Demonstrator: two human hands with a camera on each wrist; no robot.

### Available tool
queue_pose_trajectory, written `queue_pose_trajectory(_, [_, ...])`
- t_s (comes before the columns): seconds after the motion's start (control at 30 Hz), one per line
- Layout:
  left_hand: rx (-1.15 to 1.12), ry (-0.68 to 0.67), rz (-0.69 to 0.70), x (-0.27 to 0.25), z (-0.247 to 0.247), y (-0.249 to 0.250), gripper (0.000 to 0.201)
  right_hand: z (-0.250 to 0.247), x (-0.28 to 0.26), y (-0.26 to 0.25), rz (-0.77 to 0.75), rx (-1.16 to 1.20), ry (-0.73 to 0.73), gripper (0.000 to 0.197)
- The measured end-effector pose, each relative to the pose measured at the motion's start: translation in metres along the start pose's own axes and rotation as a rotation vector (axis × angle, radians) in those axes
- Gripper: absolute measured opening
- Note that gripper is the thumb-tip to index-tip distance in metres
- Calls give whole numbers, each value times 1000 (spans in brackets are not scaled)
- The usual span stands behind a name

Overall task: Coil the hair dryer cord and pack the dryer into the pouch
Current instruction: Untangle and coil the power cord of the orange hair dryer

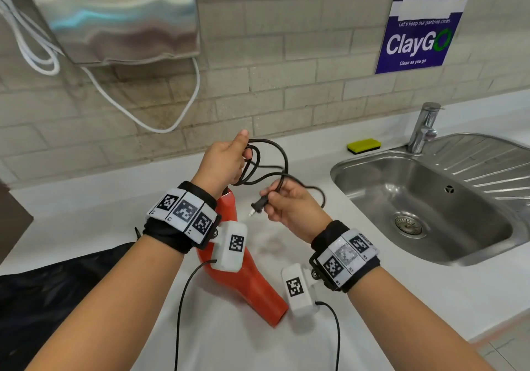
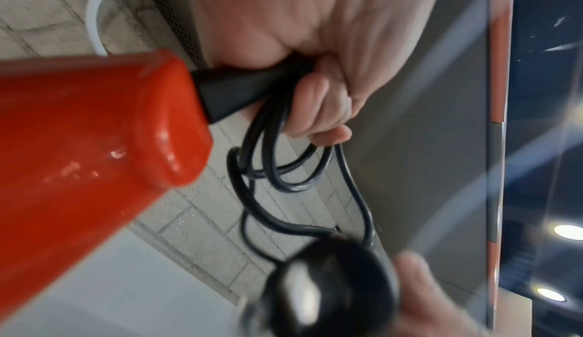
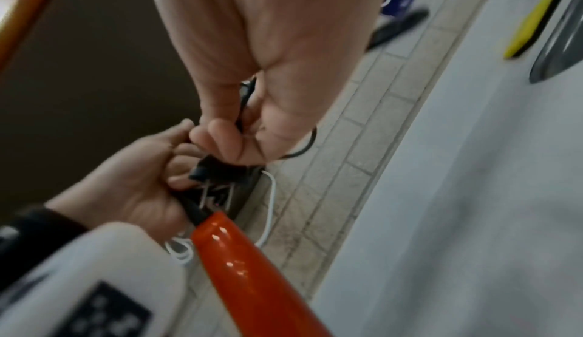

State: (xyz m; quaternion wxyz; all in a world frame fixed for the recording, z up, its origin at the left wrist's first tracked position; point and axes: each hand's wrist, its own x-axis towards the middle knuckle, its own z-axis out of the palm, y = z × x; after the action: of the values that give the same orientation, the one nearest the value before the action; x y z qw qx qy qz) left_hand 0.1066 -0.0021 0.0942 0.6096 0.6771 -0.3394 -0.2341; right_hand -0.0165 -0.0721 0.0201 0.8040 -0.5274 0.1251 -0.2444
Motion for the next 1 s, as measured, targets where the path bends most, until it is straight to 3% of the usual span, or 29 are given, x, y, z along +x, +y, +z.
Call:
queue_pose_trajectory(0.1, [-5,-21,-1,-1,-1,1,46,8,3,-8,-105,173,23,26])
queue_pose_trajectory(0.27, [-26,-82,-32,-1,0,4,44,21,16,-11,-155,259,92,25])
queue_pose_trajectory(0.53, [-67,-122,-12,2,-2,2,41,21,31,-10,-242,261,159,19])
queue_pose_trajectory(0.67, [-115,-144,-15,2,-3,2,42,18,38,-8,-234,111,243,20])
queue_pose_trajectory(0.73, [-130,-176,-34,3,-5,3,43,18,42,-6,-246,143,173,9])
queue_pose_trajectory(0.77, [-134,-193,-40,3,-6,3,44,18,42,-7,-254,186,124,16])
queue_pose_trajectory(0.87, [-160,-227,-60,2,-9,4,45,19,43,-10,-268,126,84,68])
queue_pose_trajectory(0.9, [-174,-236,-66,1,-10,5,45,20,42,-11,-291,60,95,69])
queue_pose_trajectory(1.0, [-227,-249,-85,2,-12,4,42,24,44,-16,-358,-96,165,41])
